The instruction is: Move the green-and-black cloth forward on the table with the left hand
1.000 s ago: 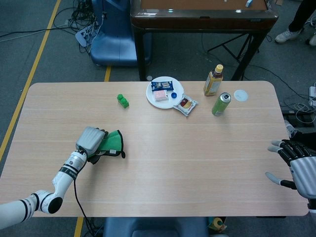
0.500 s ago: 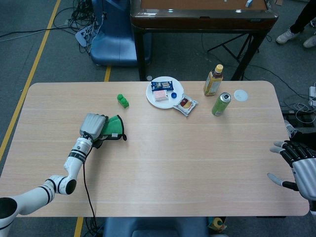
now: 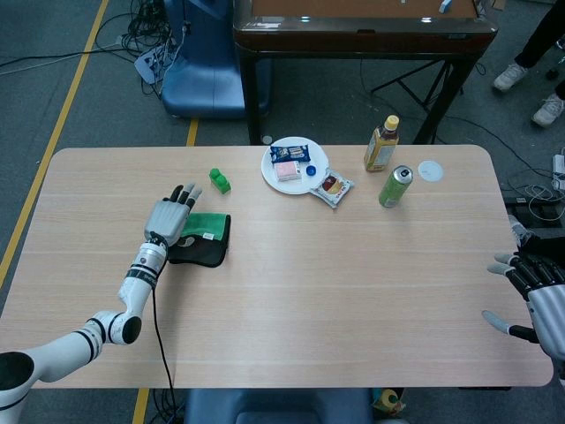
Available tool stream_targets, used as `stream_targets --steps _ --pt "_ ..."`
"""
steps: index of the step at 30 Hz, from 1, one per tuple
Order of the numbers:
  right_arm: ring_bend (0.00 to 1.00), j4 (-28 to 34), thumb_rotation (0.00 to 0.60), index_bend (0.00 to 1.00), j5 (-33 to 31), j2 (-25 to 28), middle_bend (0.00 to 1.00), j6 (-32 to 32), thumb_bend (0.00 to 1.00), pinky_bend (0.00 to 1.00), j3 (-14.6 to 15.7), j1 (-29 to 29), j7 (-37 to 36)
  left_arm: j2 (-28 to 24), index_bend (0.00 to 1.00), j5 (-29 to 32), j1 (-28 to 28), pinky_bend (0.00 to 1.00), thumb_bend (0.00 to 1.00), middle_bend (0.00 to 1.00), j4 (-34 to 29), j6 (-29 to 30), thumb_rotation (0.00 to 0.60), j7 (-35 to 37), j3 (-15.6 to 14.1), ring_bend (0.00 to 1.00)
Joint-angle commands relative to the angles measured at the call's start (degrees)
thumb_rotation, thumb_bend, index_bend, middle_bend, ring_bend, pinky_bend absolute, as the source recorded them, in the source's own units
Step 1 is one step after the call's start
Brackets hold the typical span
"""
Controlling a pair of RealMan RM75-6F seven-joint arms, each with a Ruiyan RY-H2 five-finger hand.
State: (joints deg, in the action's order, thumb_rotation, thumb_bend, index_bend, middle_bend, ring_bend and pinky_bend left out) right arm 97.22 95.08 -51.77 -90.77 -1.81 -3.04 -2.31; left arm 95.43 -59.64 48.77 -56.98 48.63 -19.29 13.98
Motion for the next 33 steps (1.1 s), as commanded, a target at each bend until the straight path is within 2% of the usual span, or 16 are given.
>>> stream_targets --steps 1,17,24,33 --pt "0.19 -0.17 0.600 0.32 -0.13 -0.06 0.27 0.16 0.17 0.19 -0.06 -0.08 -0.18 -3.46 0.00 0.28 -2.47 0.32 0.14 0.00 -4.75 2.45 0.600 -0.43 -0.42 0.00" --pt "0.19 -0.85 0.600 0.32 -0.45 -0.56 0.27 2.99 0.16 0.19 -0.31 -1.85 -0.55 -19.01 0.00 -2.79 -16.36 0.32 0.14 0.00 -27.44 17.78 0.600 -0.39 -5.50 0.02" --pt "0.19 -1.33 0.600 0.32 0.01 -0.99 0.27 4.69 0.16 0.19 -0.16 -3.01 -0.84 -23.94 0.00 -3.64 -22.52 0.32 0.14 0.00 -33.93 24.19 0.600 0.50 -7.49 0.02" --pt "0.19 -2.78 0.600 0.32 2.40 -2.40 0.27 7.99 0.16 0.19 0.57 -5.73 -1.65 -27.75 0.00 -10.17 -32.62 0.32 0.14 0.00 -39.83 35.86 0.600 4.41 -11.94 0.03"
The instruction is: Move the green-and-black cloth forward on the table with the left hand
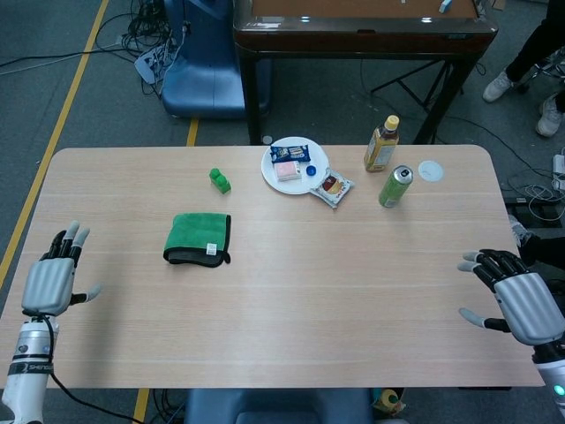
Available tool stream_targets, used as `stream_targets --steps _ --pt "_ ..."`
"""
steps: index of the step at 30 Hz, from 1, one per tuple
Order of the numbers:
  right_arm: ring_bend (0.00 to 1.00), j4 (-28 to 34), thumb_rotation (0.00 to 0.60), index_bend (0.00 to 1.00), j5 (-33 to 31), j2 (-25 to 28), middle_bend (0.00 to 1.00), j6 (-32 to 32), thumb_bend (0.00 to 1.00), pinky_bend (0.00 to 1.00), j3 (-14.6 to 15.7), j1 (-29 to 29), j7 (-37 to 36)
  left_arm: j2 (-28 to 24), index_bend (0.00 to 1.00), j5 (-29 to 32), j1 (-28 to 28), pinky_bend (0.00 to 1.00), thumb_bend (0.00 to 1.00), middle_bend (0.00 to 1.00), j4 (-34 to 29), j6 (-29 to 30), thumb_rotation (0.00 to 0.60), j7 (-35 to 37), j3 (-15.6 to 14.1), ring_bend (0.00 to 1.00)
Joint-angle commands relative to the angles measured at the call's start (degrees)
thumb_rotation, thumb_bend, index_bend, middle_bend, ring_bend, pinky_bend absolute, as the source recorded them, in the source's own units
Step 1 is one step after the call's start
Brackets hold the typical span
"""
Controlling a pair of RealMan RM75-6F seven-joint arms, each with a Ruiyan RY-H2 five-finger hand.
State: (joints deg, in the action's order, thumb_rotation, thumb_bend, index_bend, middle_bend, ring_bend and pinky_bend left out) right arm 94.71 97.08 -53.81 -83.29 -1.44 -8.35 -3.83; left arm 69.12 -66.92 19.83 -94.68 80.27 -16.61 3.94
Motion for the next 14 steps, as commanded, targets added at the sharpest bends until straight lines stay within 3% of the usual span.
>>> stream_targets --steps 1,8,14 --pt "0.19 -0.34 0.600 0.32 0.52 -0.53 0.27 0.71 0.16 0.19 0.28 -0.59 -0.23 -1.65 0.00 -3.81 -4.60 0.32 0.14 0.00 -2.49 5.34 0.600 2.00 -2.41 0.03" --pt "0.19 -1.25 0.600 0.32 1.96 -2.69 0.27 2.39 0.16 0.19 1.33 -1.85 -0.73 -2.71 0.00 -9.87 -11.16 0.32 0.14 0.00 -5.00 12.27 0.600 2.99 -6.11 0.03" --pt "0.19 -1.84 0.600 0.32 2.41 -4.22 0.27 1.55 0.16 0.19 1.32 -2.03 -0.21 -2.47 0.00 -13.49 -14.56 0.30 0.14 0.00 -5.17 15.50 0.600 2.70 -7.43 0.03"
